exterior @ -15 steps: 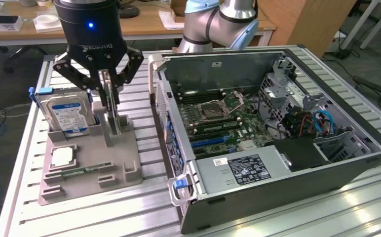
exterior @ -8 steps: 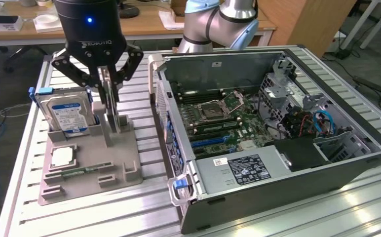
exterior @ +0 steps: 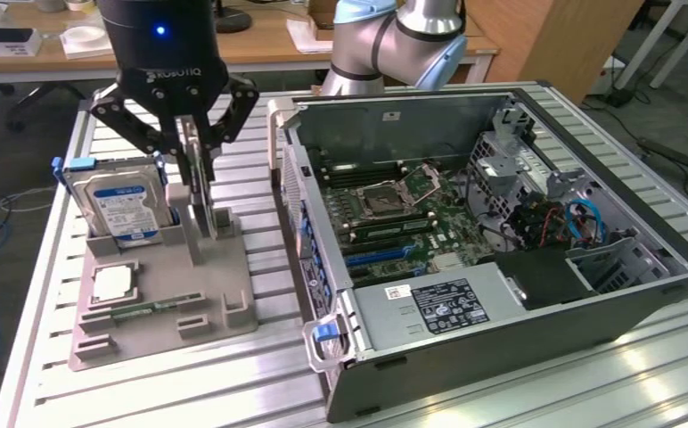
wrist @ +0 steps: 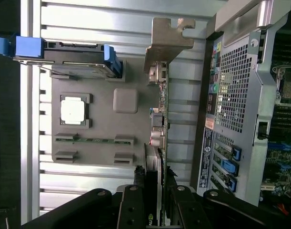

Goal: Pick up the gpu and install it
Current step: 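Pick up the gpu and move the gpu toward the slot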

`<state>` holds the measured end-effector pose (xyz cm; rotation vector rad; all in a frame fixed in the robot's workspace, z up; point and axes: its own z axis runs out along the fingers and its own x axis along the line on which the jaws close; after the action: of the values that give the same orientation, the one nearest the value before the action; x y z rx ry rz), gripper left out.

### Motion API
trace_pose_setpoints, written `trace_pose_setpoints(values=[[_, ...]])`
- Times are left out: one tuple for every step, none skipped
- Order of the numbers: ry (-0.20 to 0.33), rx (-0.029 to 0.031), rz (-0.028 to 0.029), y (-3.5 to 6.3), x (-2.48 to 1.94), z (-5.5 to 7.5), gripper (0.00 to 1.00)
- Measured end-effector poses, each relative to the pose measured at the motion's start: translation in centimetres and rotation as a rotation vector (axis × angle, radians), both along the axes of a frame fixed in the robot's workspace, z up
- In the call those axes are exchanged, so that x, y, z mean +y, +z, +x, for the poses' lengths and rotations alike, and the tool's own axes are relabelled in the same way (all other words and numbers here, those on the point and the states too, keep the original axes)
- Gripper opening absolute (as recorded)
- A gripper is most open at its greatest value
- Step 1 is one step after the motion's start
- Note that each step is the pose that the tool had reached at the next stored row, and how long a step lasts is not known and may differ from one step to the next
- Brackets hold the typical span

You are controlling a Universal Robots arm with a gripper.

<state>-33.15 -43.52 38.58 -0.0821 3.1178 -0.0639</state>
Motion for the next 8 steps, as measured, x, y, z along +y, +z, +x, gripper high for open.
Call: trace_pose_setpoints(values=[[0.0,0.0001,-0.0001,0.12,0.0,0.0,0.27],[0.0,0.0001,-0.0001,0.24,0.0,0.0,0.27],[0.0,-0.0001,0.0,0.35,0.0,0.0,0.27],[0.0,-0.0001,0.0,0.46,0.0,0.0,0.27],[0.0,-0.0001,0.0,0.55,0.0,0.0,0.27],[0.0,-0.0001,0.0,0.67,0.0,0.0,0.27],[0.0,0.0,0.0,0.78,0.0,0.0,0.27],[0.0,-0.0001,0.0,0.87,0.0,0.0,0.27]])
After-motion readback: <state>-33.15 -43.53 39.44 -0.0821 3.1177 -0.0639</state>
